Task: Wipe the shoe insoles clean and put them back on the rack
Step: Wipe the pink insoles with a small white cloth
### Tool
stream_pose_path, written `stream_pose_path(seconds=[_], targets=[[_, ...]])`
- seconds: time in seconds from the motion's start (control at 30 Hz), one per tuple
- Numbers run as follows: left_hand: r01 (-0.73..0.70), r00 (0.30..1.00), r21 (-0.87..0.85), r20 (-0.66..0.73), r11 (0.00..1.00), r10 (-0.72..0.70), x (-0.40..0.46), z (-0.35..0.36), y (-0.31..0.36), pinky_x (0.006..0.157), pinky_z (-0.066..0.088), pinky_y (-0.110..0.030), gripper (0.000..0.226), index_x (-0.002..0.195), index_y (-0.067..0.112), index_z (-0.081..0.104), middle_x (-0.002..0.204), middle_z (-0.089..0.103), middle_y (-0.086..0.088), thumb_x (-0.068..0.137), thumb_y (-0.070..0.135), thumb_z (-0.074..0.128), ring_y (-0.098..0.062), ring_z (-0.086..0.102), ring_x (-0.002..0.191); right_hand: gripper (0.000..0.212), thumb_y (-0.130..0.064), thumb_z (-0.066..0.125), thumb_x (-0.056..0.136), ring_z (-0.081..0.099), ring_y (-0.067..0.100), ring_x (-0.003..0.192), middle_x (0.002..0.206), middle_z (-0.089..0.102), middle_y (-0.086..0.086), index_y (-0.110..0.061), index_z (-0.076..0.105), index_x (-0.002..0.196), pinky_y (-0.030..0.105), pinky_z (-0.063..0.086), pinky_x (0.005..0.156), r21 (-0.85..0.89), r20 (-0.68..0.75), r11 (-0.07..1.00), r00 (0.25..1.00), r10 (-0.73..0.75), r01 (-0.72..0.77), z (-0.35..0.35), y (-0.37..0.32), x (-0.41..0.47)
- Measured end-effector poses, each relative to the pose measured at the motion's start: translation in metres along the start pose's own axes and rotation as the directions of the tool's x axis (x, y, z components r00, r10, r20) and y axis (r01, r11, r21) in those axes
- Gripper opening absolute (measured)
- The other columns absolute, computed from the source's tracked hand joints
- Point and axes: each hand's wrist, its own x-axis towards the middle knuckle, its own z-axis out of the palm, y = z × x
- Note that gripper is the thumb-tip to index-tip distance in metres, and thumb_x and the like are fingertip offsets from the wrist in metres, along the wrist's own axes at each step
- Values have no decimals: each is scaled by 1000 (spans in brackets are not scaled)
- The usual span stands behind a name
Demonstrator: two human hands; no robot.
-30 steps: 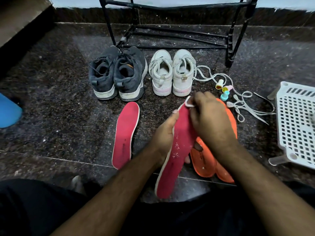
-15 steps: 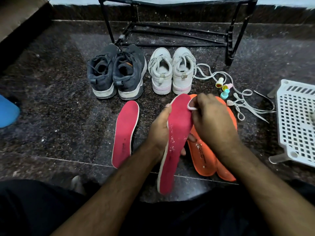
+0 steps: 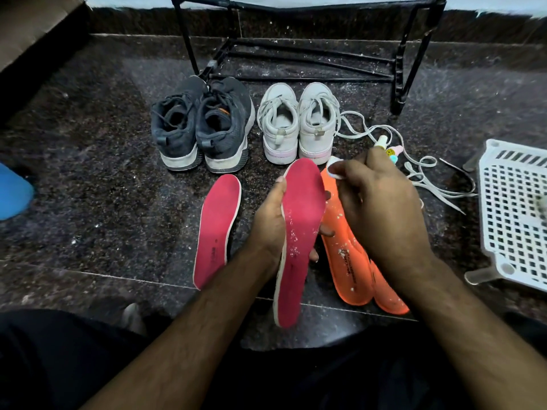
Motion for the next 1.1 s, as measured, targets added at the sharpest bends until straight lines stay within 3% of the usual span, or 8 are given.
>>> stream_pose_path(seconds=[0.17,0.33,0.4,0.5,0.63,0.73,0.97,1.1], targets=[[23,1000,-74,21,997,-21,-5,8,-1,31,45,-29,69,104,8,65,61,63,-13,99,65,28,-24,59,38,23,-17,70,84,63,32,83,95,58,8,-19,73,106,33,49,65,-30,227,995,970,-90,99,22,-11,-14],[36,998,38,45,999,-37,-5,7,-4,32,46,-31,75,99,10,75,70,68,-24,97,69,29,-29,60,40,19,-19,64,85,62,27,86,93,61,5,-21,71,102,36,48,75,60,128,991,985,113,-122,19,10,12],[12,999,-38,31,999,-11,-4,8,-3,29,44,-30,72,90,12,75,61,66,-13,99,65,28,-24,59,37,16,-22,63,85,61,24,82,89,61,3,-21,70,100,37,49,74,95,155,993,986,55,-70,20,-1,2],[17,997,-74,75,997,-12,-5,11,1,30,45,-30,66,95,11,62,57,66,-6,102,62,21,-20,61,38,15,-25,61,85,61,26,80,89,59,3,-21,68,99,41,51,72,143,215,990,976,-45,14,21,-14,-12],[17,986,-40,164,999,-11,-11,16,-2,43,54,-33,62,104,11,62,62,67,-7,103,59,22,-20,64,47,20,-28,63,84,64,22,83,90,65,0,-24,69,102,42,53,79,132,137,982,984,115,-134,18,6,5],[-5,987,5,163,1000,4,-12,16,-5,46,49,-28,61,106,13,64,67,69,-6,103,58,23,-19,61,49,20,-29,65,85,65,15,82,88,67,-5,-27,71,105,39,53,82,211,117,954,975,191,-212,14,9,7],[41,975,-145,223,989,-7,-6,7,-4,46,40,-23,67,99,16,68,75,68,-5,101,62,19,-19,61,54,22,-24,69,89,66,17,88,95,70,1,-23,75,110,30,51,84,252,181,966,983,9,-55,11,-8,-5],[83,957,-95,285,992,-52,-8,7,-4,45,40,-21,63,98,22,67,80,66,-8,99,66,21,-25,65,60,16,-25,71,89,63,5,81,90,68,-9,-26,76,104,17,46,77,325,163,929,978,128,-176,9,-2,0]])
